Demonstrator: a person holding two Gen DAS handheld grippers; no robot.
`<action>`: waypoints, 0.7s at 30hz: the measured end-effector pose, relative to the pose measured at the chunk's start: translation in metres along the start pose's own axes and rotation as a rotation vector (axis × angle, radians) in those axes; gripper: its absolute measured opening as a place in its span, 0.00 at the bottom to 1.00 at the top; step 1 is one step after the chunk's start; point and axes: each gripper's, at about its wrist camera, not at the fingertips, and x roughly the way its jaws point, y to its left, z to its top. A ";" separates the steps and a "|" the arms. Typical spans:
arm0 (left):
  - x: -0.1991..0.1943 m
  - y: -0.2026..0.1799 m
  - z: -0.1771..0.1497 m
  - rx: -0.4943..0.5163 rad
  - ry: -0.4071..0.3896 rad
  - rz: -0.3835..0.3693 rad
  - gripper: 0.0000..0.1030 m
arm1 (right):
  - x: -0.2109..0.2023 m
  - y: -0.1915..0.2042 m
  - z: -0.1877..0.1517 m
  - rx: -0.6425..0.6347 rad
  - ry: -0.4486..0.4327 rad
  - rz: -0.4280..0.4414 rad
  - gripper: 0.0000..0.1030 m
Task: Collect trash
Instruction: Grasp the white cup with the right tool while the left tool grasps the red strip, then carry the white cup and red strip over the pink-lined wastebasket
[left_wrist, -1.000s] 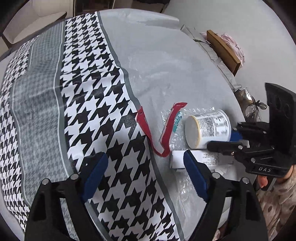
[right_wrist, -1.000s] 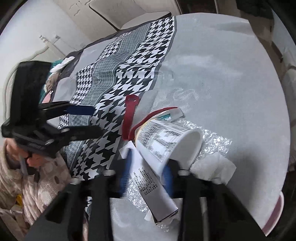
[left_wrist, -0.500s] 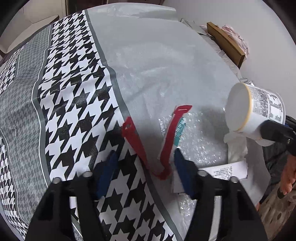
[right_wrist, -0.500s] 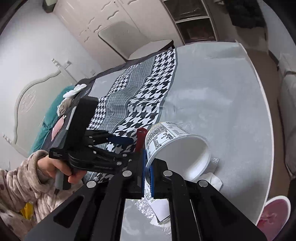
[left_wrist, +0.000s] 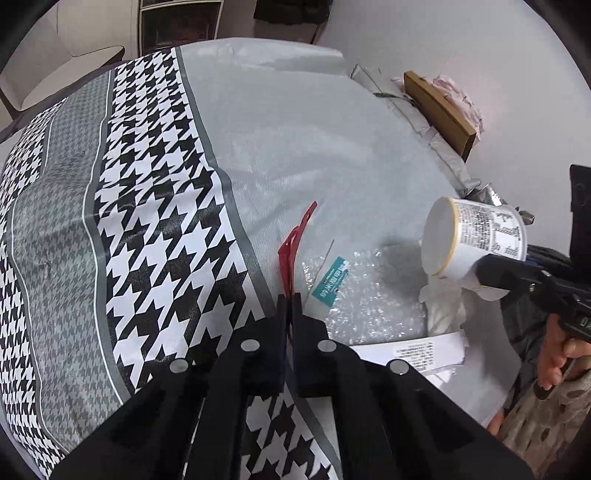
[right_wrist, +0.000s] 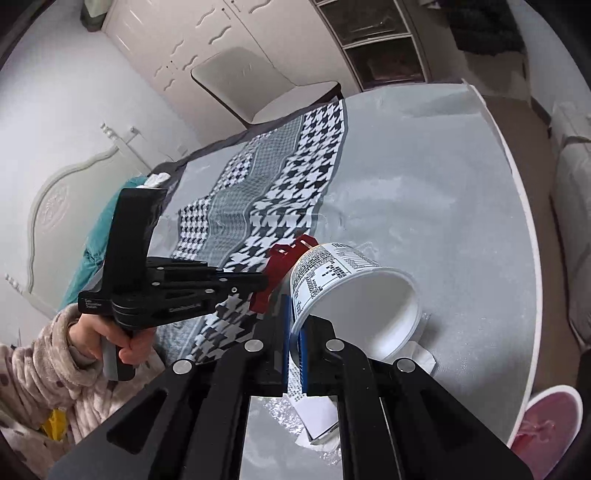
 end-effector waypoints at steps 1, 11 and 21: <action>-0.004 0.001 0.000 -0.006 -0.004 -0.007 0.02 | -0.001 0.001 0.000 -0.004 0.001 0.001 0.03; -0.084 -0.009 -0.005 0.020 -0.095 -0.029 0.02 | -0.042 0.029 -0.001 -0.057 -0.015 0.015 0.03; -0.142 -0.041 -0.017 0.094 -0.170 -0.014 0.02 | -0.110 0.044 -0.008 -0.109 -0.072 -0.043 0.03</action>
